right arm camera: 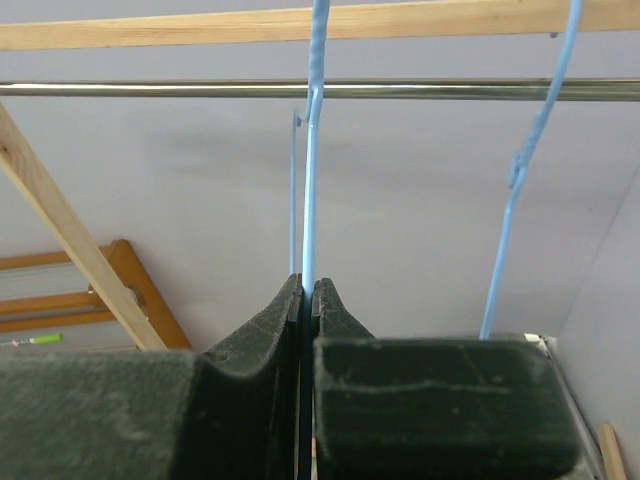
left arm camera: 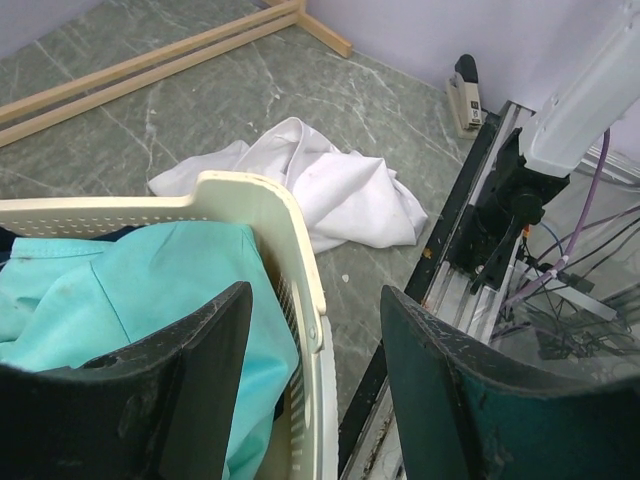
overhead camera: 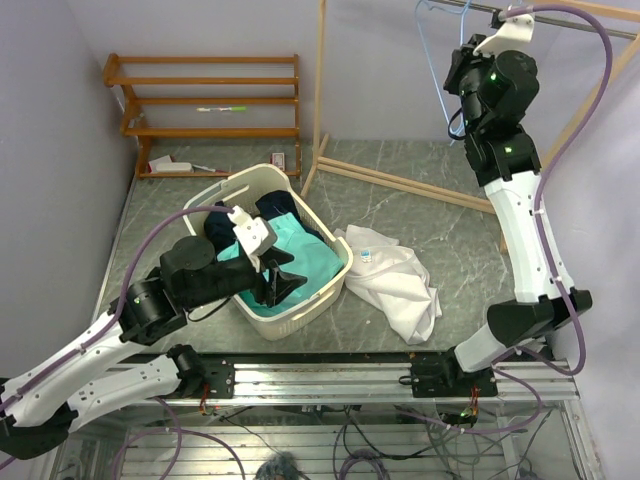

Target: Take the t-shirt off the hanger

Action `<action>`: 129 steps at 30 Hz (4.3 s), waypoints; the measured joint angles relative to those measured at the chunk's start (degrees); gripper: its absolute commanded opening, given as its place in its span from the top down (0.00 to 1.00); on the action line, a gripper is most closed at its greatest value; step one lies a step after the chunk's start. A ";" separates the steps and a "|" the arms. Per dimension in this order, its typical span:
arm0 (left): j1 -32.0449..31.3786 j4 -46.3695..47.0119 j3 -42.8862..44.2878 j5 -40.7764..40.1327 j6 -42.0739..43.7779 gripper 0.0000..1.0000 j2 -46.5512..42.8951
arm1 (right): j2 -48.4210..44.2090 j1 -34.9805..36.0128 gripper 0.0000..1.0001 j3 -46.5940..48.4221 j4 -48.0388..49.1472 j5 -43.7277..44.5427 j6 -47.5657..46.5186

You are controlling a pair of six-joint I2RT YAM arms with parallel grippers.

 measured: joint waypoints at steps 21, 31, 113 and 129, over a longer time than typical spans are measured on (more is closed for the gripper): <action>0.17 0.07 -0.44 0.31 -0.11 0.30 0.04 | 4.35 -0.24 0.02 -1.49 -5.62 -6.08 4.20; 0.17 0.07 -0.63 0.24 -0.09 0.19 2.75 | -18.32 -0.44 0.00 -21.75 -8.63 -11.02 8.35; -8.13 -18.25 58.05 -18.82 0.15 0.93 74.58 | -71.06 -0.46 0.00 -44.19 -34.29 -16.00 9.99; -5.44 -23.54 62.71 -41.16 7.30 0.93 51.69 | -71.58 -0.46 0.00 -44.83 -34.03 -14.91 10.03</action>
